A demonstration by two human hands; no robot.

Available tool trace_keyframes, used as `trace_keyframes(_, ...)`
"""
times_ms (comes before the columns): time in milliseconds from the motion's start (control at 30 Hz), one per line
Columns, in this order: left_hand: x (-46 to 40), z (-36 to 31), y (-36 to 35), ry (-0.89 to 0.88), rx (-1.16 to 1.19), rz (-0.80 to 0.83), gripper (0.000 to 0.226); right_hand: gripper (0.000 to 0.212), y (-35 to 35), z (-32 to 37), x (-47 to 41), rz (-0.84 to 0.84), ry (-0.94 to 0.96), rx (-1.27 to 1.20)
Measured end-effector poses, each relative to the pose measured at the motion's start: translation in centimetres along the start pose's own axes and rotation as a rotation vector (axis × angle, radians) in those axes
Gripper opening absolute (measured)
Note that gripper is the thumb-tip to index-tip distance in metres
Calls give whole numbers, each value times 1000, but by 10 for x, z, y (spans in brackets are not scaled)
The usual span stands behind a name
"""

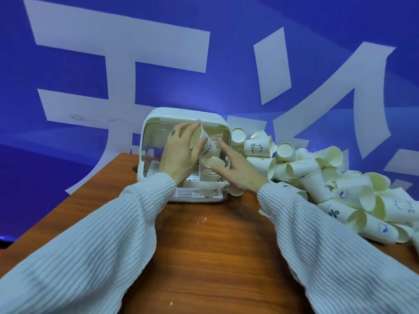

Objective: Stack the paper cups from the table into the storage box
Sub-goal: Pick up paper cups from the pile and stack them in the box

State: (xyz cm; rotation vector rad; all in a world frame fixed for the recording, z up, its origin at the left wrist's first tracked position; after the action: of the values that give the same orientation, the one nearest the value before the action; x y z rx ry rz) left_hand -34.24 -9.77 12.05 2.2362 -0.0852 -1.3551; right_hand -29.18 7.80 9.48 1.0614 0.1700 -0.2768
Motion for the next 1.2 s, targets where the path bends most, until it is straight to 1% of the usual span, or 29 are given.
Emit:
trace_keyframes(100, -15, -6, -25, -62, -54, 134, 47, 85, 9, -16, 13, -36, -15, -34)
trace_keyframes(200, -19, 0, -58, -48, -153, 370, 45, 83, 22, -33, 29, -53, -62, -80)
trace_keyframes(233, -17, 5, -68, -25, -172, 447, 48, 81, 27, -39, 34, -71, -82, -81)
trace_keyframes(267, -12, 9, -76, 0, -181, 514, 57, 79, 32, -46, 39, -91, -101, -70)
trace_keyframes(300, -5, 12, -83, 18, -183, 561, 69, 78, 38, -55, 44, -107, -126, -58)
trace_keyframes(333, 3, 12, -89, 23, -201, 598, 75, 76, 43, -65, 49, -123, -157, -51)
trace_keyframes(367, 9, 11, -93, 15, -241, 617, 75, 73, 48, -75, 52, -142, -191, -40)
trace_keyframes(433, 14, 5, -97, -27, -355, 633, 75, 65, 60, -101, 58, -197, -287, 42)
trace_keyframes(467, 14, 1, -95, -45, -405, 650, 77, 61, 65, -116, 61, -222, -346, 128)
trace_keyframes(500, 14, -2, -95, -51, -436, 676, 77, 61, 68, -131, 67, -234, -411, 227)
trace_keyframes(533, 14, -6, -93, -72, -459, 668, 77, 62, 70, -144, 72, -231, -463, 308)
trace_keyframes(567, 14, -11, -90, -116, -479, 619, 76, 65, 70, -156, 78, -215, -496, 356)
trace_keyframes(667, 22, -45, -83, -319, -453, 365, 66, 65, 64, -176, 91, -116, -512, 483)
trace_keyframes(700, 27, -57, -85, -370, -410, 325, 62, 64, 61, -180, 93, -83, -502, 522)
trace_keyframes(767, 36, -79, -96, -437, -347, 352, 56, 62, 59, -182, 97, -65, -483, 536)
trace_keyframes(867, 53, -103, -112, -521, -327, 428, 55, 56, 62, -177, 105, -102, -511, 461)
trace_keyframes(967, 66, -120, -123, -576, -339, 477, 63, 59, 76, -162, 122, -212, -570, 375)
trace_keyframes(1033, 72, -129, -128, -583, -322, 502, 74, 57, 88, -148, 133, -294, -591, 230)
trace_keyframes(1067, 75, -134, -129, -583, -306, 512, 83, 57, 89, -140, 136, -300, -578, 103)
trace_keyframes(1100, 76, -137, -131, -581, -288, 520, 93, 58, 87, -132, 138, -270, -544, -46)
trace_keyframes(1133, 77, -141, -132, -577, -269, 527, 103, 59, 82, -124, 138, -205, -500, -179)
trace_keyframes(1200, 79, -145, -133, -545, -225, 545, 112, 57, 65, -113, 139, -56, -442, -363)
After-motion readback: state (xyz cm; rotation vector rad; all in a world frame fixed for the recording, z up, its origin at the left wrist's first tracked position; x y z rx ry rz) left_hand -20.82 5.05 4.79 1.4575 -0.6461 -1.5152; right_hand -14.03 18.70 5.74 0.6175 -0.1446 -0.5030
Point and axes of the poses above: each hand's wrist, its own x-axis away from the middle knuckle, its own y-axis out of the back of the hand, z = x × y, the point moved 6 cm from there along -x, towards the middle knuckle, and after that the axes turned 11 degrees about -y, right-handed, at the moved point
